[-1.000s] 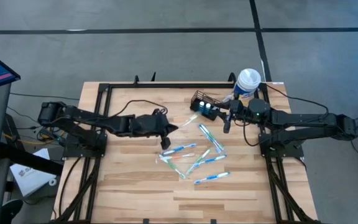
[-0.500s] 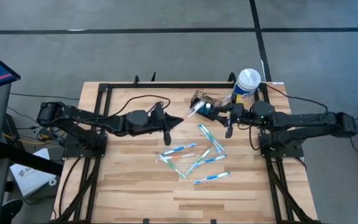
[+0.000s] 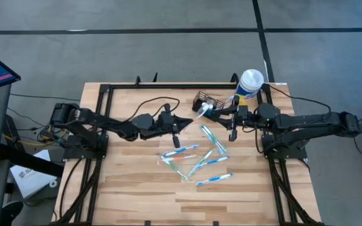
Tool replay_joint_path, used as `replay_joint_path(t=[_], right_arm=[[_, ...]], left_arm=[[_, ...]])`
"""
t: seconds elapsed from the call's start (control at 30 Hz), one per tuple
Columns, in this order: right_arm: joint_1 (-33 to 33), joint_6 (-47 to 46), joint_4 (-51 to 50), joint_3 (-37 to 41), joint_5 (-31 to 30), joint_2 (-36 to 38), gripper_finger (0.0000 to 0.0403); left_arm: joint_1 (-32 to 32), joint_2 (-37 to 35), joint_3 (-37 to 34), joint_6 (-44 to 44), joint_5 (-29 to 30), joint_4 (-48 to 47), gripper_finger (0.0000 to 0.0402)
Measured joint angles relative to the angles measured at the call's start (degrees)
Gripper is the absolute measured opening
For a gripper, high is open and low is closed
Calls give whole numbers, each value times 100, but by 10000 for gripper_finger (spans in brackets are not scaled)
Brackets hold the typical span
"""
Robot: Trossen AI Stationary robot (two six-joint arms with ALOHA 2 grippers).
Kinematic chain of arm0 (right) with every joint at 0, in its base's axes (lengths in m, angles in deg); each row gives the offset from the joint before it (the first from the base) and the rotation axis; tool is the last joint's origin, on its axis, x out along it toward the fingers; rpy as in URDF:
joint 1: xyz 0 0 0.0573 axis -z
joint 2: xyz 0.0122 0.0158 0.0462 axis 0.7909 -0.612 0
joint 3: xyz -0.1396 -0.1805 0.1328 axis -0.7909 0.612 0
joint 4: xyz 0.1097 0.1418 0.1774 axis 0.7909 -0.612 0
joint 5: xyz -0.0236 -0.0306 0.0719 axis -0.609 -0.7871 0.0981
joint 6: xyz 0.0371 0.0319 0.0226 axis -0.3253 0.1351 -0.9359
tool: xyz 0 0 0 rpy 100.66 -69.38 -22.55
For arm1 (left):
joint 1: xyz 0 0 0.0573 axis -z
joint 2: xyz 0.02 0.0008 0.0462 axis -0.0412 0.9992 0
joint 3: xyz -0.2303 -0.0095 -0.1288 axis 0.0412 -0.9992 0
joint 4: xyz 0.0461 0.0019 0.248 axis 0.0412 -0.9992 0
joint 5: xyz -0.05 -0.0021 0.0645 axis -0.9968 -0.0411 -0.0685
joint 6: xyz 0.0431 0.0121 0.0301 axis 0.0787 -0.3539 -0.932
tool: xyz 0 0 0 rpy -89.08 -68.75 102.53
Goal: Pick & Place toothbrushing station
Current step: Put the orange toothbrush into the mesh organizer
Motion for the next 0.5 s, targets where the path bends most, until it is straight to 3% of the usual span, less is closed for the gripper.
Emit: replay_joint_path(t=[0.33,0.5], right_arm=[[0,-69,121,0,0,-25,118],[0,-198,473,4,24,-414,118]], left_arm=[[-4,568,4,-190,-68,1004,0],[-4,756,4,-204,-69,1266,0]])
